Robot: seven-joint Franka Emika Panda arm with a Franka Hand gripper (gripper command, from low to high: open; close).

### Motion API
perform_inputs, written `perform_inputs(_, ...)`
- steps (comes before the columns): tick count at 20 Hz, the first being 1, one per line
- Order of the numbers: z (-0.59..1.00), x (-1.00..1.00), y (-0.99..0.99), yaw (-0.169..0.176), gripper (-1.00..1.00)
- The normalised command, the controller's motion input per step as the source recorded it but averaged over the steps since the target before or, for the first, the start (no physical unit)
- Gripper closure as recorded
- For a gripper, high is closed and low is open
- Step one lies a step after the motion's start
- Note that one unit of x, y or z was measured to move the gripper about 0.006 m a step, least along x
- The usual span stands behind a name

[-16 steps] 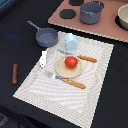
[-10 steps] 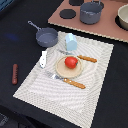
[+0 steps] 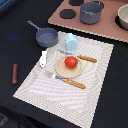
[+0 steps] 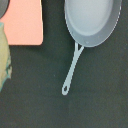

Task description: Interact with the objects in diverse but meaningful ways.

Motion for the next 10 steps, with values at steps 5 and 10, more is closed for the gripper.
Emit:
perform_inputs(5, 0.00, 0.70, 0.00, -0.019, -1.00)
perform_inputs(10, 0.00, 0.72, 0.00, -0.004, -1.00)
